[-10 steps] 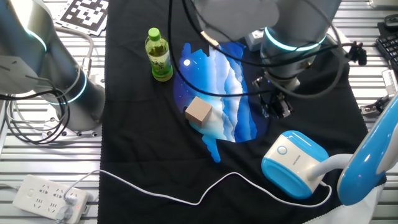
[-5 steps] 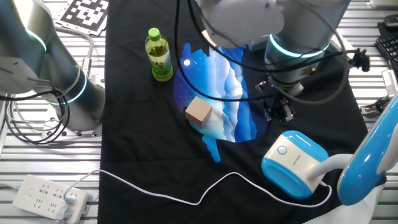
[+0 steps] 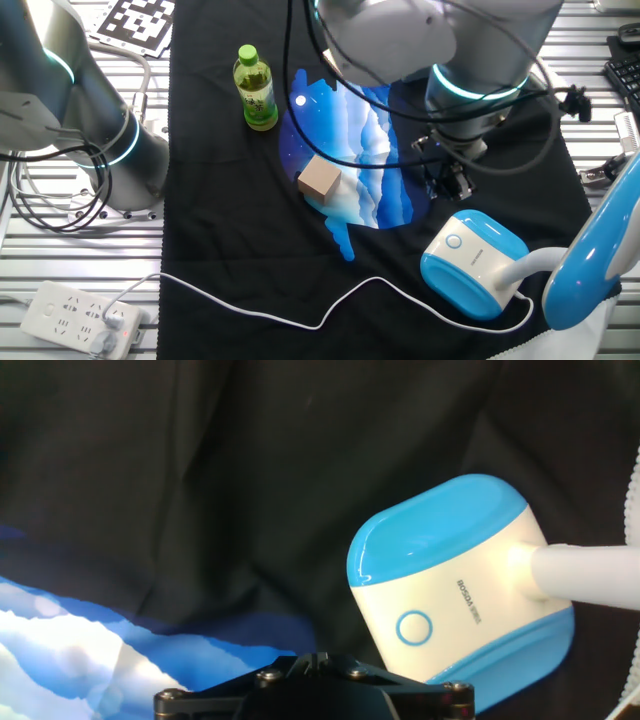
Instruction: Turn on the desk lamp by pressing the button
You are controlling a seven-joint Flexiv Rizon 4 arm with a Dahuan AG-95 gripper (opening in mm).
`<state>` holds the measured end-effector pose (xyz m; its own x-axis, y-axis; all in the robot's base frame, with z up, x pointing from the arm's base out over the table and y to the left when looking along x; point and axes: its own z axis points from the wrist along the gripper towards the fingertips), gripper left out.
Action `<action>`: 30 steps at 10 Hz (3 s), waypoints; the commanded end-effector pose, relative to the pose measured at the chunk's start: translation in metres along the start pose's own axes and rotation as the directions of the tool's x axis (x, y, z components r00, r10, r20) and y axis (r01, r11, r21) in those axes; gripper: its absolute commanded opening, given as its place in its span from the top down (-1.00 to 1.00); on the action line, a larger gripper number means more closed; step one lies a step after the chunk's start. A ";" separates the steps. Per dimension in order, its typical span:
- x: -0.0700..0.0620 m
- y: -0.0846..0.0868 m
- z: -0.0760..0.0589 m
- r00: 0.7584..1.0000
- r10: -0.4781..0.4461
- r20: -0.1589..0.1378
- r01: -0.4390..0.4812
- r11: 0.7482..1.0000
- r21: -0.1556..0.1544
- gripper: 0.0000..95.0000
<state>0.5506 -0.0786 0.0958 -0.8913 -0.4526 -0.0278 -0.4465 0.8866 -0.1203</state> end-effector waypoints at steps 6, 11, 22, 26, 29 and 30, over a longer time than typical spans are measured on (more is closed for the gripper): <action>-0.001 -0.004 0.007 1.000 0.008 -0.014 -0.008 0.999 0.039 1.00; -0.002 -0.018 0.010 1.000 -0.012 -0.009 0.012 0.999 0.031 1.00; -0.005 -0.034 0.022 1.000 -0.021 -0.003 0.021 1.000 0.022 1.00; -0.004 -0.035 0.027 1.000 -0.020 0.002 0.020 1.000 0.021 1.00; -0.004 -0.036 0.034 1.000 -0.023 0.004 0.022 0.999 0.023 1.00; -0.004 -0.037 0.036 1.000 -0.023 0.006 0.023 0.999 0.023 1.00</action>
<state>0.5743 -0.1127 0.0636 -0.8799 -0.4741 -0.0315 -0.4655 0.8735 -0.1428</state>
